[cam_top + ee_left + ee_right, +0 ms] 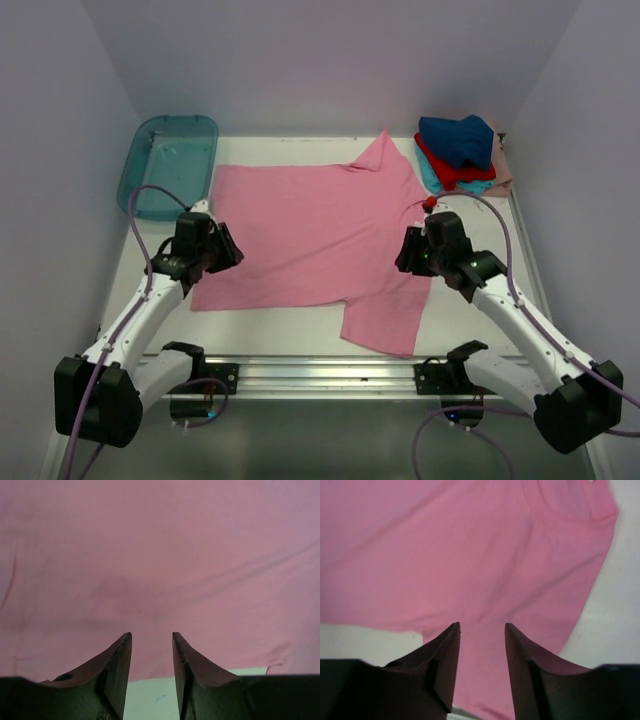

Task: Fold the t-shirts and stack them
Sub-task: Flatten the tshirt out

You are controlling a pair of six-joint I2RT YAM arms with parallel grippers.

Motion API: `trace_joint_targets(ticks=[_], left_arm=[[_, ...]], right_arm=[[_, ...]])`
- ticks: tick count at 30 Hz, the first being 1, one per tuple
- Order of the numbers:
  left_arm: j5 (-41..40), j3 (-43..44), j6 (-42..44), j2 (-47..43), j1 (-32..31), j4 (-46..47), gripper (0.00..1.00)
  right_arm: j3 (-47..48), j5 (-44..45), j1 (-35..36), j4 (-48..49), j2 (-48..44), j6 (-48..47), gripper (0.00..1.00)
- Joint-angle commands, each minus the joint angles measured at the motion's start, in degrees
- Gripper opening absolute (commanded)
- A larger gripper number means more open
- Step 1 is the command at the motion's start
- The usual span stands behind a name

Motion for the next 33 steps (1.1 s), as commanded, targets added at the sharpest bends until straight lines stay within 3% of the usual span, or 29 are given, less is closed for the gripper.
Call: trace_joint_targets(ticks=[1, 6, 14, 22, 33], left_arm=[[8.65, -3.49, -2.17, 0.08, -0.11, -3.44, 0.42], [12.79, -5.69, -3.23, -0.8, -0.11, -4.14, 0.54], [12.0, -4.2, -3.06, 0.34, -0.11, -4.41, 0.6], [10.24, -2.53, -2.0, 1.57, -0.11, -4.58, 0.61], [9.27, -3.14, -2.27, 1.22, -0.11, -4.67, 0.61]], right_arm=[[-2.37, -5.1, 4.4, -11.13, -6.39, 4.76, 0.5], [-6.94, -4.41, 10.56, -22.29, -10.62, 12.32, 0.58], [-12.13, 0.15, 21.54, -30.12, -6.06, 18.99, 0.54], [-16.36, 0.34, 34.55, -25.21, -2.36, 26.83, 0.5], [-14.34, 4.29, 36.58, -17.65, 1.93, 24.03, 0.46]])
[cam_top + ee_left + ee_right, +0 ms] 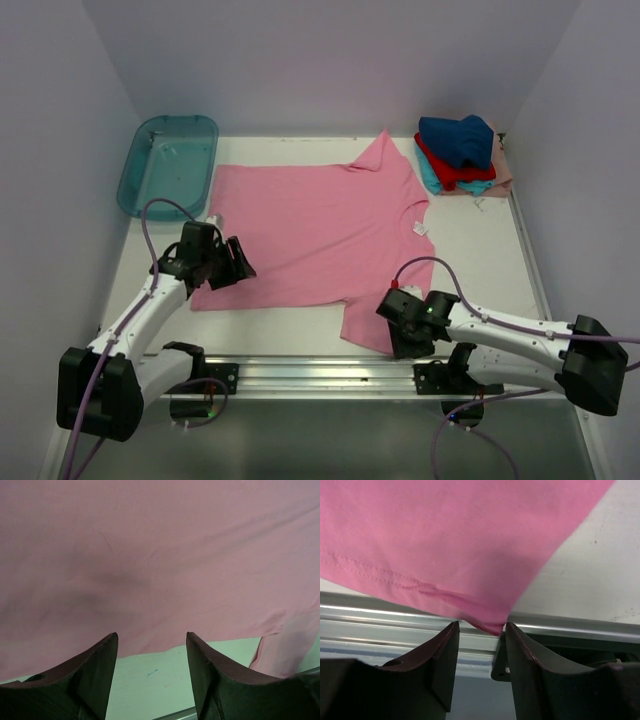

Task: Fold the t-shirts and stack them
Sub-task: Flatten the tshirt out

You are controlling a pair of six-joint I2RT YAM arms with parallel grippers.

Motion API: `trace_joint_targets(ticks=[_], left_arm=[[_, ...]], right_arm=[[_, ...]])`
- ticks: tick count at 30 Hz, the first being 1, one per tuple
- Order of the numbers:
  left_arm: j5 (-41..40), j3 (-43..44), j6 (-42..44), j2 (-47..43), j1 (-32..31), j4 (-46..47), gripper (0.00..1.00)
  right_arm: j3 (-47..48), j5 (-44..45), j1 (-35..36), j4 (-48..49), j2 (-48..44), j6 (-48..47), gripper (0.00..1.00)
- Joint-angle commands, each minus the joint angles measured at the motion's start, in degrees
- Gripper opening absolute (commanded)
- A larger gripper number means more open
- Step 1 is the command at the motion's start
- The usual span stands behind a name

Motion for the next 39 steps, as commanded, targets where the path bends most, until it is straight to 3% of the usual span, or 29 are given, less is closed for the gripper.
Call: trace_joint_targets(ticks=[1, 6, 9, 14, 15, 30, 39], left_arm=[[-0.5, 1.34, 0.1, -1.44, -0.11, -0.15, 0.61], [-0.94, 1.25, 0.01, -2.59, -0.11, -1.2, 0.61], [-1.11, 0.99, 0.01, -3.29, -0.11, -1.64, 0.61], [-0.85, 0.9, -0.17, -3.38, -0.11, -1.64, 0.6], [-1.11, 1.16, -0.17, -3.38, -0.11, -1.73, 0.59], [-2.96, 2.48, -2.8, -4.96, -0.11, -10.6, 0.59], [-11.31, 9.76, -6.14, -4.53, -0.11, -25.62, 0.62]], right_arm=[[2.58, 3.33, 0.52, 4.69, 3.03, -1.33, 0.45], [3.37, 4.57, 1.13, 7.24, 6.82, -3.53, 0.44], [3.03, 4.74, 1.31, 7.59, 6.74, -3.62, 0.36], [2.32, 5.27, 1.4, 6.1, 4.2, -2.83, 0.03], [2.23, 5.35, 1.4, 5.84, 3.75, -2.74, 0.0], [3.73, 6.15, 1.4, 1.27, 1.99, -2.04, 0.0], [5.4, 8.6, 1.4, -1.28, -0.64, -0.37, 0.05]])
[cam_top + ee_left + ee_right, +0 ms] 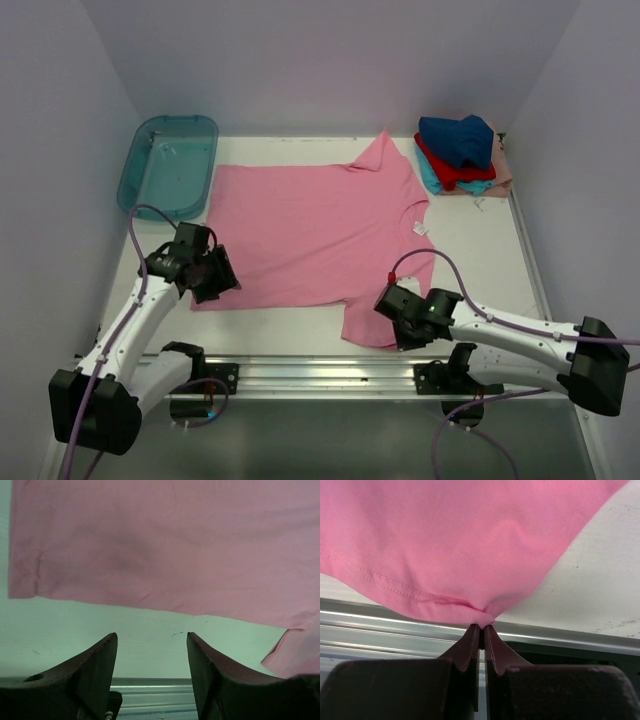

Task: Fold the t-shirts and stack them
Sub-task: Flatten the tshirt out

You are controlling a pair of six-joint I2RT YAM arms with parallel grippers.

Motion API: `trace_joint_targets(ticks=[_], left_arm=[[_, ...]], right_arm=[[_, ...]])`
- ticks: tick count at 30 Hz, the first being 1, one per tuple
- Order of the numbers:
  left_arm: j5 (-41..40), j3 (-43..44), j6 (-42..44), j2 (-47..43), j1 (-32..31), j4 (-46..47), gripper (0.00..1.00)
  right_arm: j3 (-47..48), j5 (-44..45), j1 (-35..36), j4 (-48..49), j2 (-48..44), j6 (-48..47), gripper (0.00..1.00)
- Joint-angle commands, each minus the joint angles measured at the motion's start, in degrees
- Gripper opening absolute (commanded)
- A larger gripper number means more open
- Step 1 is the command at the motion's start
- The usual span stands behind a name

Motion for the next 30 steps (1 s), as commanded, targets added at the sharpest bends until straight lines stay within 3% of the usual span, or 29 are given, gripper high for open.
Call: trace_joint_targets(ticks=[1, 3, 6, 8, 12, 15, 23, 26, 30], left_arm=[[-3.85, 6.08, -2.19, 1.02, -0.11, -8.31, 0.62], [-7.89, 7.57, -3.33, 3.04, -0.11, -9.47, 0.62], [-10.27, 10.13, -5.18, 6.99, -0.11, -10.62, 0.62], [-14.74, 10.22, -5.7, 8.85, -0.11, -10.0, 0.64], [-15.11, 9.26, -4.48, 17.35, 1.29, -8.78, 0.65], [-13.87, 7.41, -3.51, 21.32, 3.49, -8.24, 0.65], [-21.69, 9.51, -1.67, 22.3, 10.6, -10.62, 0.64], [-22.23, 9.52, 1.58, 21.52, 16.66, -10.71, 0.64], [-17.22, 6.62, 5.72, 21.07, 25.8, -6.23, 0.63]], right_arm=[[1.86, 3.29, 0.2, -2.4, -2.63, 2.36, 0.05], [0.98, 3.91, 0.2, -2.4, -4.83, 2.89, 0.09], [0.01, 4.7, 0.2, -1.52, -7.47, 3.24, 0.28], [-0.52, 4.79, 0.2, -1.08, -8.52, 3.33, 0.35], [-1.22, 4.97, 0.2, -1.17, -12.73, 3.33, 0.47], [-1.49, 6.28, 0.2, -2.39, -16.16, 4.47, 0.51], [-2.71, 6.99, 0.2, -1.96, -21.45, 5.18, 0.53], [-3.42, 6.38, 0.2, -1.35, -21.97, 4.91, 0.53], [-3.68, 6.02, 0.2, -0.82, -22.33, 4.47, 0.53]])
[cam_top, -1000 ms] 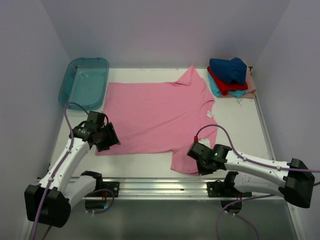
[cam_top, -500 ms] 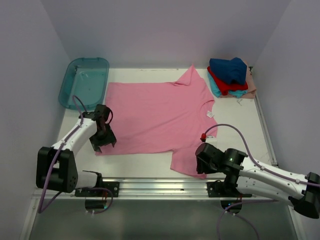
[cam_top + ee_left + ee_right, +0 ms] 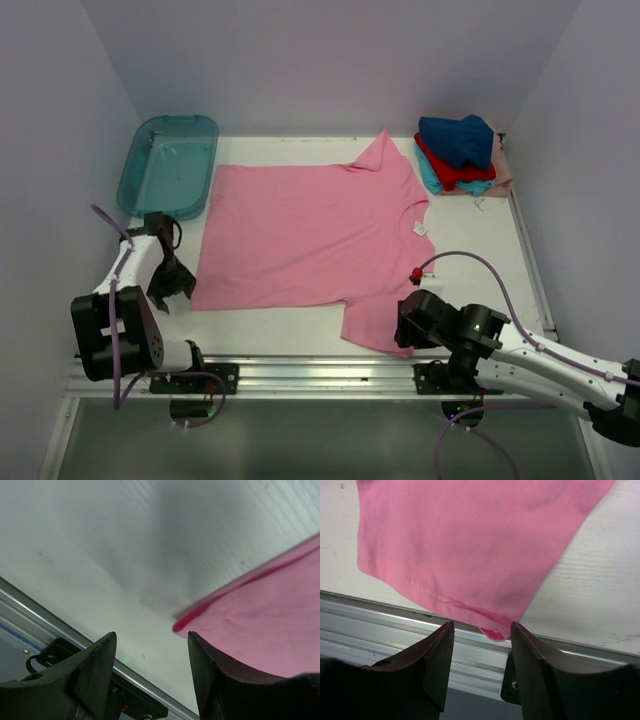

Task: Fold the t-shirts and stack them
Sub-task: Flatten the tshirt out

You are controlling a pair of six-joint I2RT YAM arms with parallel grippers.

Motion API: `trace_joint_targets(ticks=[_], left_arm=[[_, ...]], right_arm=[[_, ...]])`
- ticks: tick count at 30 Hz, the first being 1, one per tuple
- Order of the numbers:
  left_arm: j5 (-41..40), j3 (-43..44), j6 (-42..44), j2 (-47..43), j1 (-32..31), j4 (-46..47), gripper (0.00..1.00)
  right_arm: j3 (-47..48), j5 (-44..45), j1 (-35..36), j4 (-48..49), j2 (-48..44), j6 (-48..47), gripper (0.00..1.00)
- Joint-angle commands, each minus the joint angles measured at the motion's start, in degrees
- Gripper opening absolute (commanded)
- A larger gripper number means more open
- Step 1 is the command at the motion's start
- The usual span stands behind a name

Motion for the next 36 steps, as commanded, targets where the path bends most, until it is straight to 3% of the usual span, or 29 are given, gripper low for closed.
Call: trace_joint_targets(ticks=[1, 14, 21, 27, 28, 30, 31, 33, 34, 36], left_arm=[[2.39, -1.86, 4.5, -1.2, 4.68, 2.69, 0.62], [11.71, -3.45, 10.82, -2.52, 4.59, 9.11, 0.56], [16.45, -3.8, 13.37, 4.24, 3.89, 10.08, 0.54], [16.63, -3.8, 13.46, 8.81, 1.34, 10.08, 0.5], [16.55, -3.63, 13.46, 9.26, 1.34, 10.25, 0.49], [16.46, -3.19, 13.73, 10.4, 1.34, 10.52, 0.47], [16.46, -3.1, 13.81, 10.66, 1.34, 10.69, 0.42], [16.37, -2.93, 13.9, 10.93, 1.34, 10.96, 0.37], [16.28, -2.93, 13.99, 10.67, 1.34, 10.96, 0.21], [16.28, -2.93, 13.9, 9.62, 1.34, 10.96, 0.07]], right_arm=[[-0.12, 1.32, 0.2, 0.67, -0.69, 0.74, 0.53], [-0.47, 1.59, 0.2, 0.84, 0.8, 1.0, 0.52], [-0.3, 1.24, 0.2, 0.93, 1.16, 0.74, 0.49], [-0.12, 1.32, 0.2, 0.85, 0.81, 0.82, 0.35], [-0.21, 1.32, 0.2, 0.85, 0.46, 0.82, 0.26], [-0.29, 1.24, 0.2, 0.93, 0.1, 0.82, 0.19], [-0.3, 1.24, 0.2, 0.93, -0.07, 0.82, 0.12], [-0.47, 1.24, 0.2, 1.02, -0.51, 0.82, 0.07], [-0.56, 1.24, 0.2, 0.93, -0.6, 0.82, 0.04], [-0.56, 1.15, 0.2, 1.02, -0.6, 0.91, 0.02]])
